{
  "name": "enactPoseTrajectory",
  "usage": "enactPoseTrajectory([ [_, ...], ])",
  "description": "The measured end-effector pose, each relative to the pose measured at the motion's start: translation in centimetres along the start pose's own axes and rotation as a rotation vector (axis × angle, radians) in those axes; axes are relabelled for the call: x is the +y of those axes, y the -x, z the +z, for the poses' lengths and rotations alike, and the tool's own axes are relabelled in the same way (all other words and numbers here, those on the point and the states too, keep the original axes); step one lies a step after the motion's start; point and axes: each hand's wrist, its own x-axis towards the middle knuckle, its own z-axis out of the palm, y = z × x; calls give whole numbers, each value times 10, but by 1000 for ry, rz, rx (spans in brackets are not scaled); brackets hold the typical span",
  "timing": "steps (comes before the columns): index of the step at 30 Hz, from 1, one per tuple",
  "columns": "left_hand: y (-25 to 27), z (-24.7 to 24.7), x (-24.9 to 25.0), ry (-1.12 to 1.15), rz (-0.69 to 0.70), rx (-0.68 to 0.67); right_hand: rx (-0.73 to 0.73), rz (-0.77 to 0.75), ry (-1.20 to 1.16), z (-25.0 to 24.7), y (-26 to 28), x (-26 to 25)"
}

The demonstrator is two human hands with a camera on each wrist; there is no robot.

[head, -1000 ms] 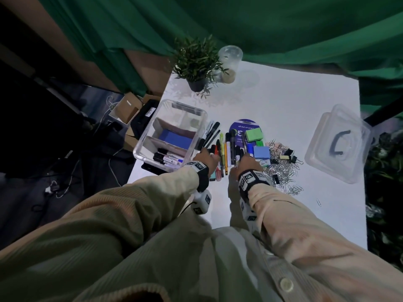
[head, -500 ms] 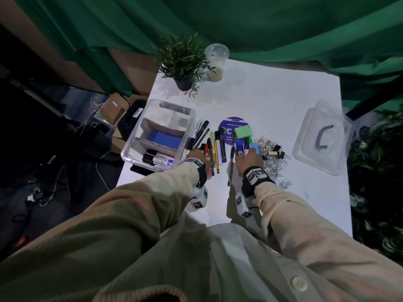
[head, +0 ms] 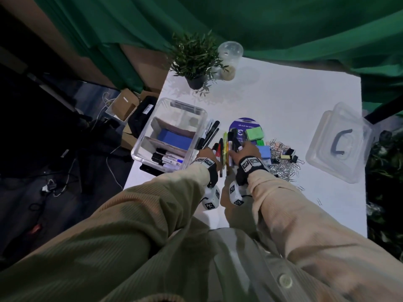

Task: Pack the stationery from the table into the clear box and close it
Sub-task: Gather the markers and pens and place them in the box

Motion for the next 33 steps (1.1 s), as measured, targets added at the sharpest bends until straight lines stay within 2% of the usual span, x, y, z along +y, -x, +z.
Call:
enactPoseTrajectory([
  [4,3,-12,1,100,-41,17,3,-2,87,8,-1,-11],
  [8,1,-24,8,220,-82,-48,-40,10,172,9,-3,-17],
  [10,1,-28,12,244,-95,-87,-59,19,172,8,-5,-20],
  [17,9,-34,22,325,-100,-95,-51,43,120,9,-9,-25],
  [21,13,-40,25,474,-78,-119,-53,47,156,9,-7,-30],
  [23,15,-45,25,545,-30,-117,-52,49,143,10,-7,-32],
  [27,24,-63,19,737,57,-195,-36,41,132,11,-2,-37],
  [33,24,-84,-4,837,94,-95,-52,-11,15,14,2,-28],
])
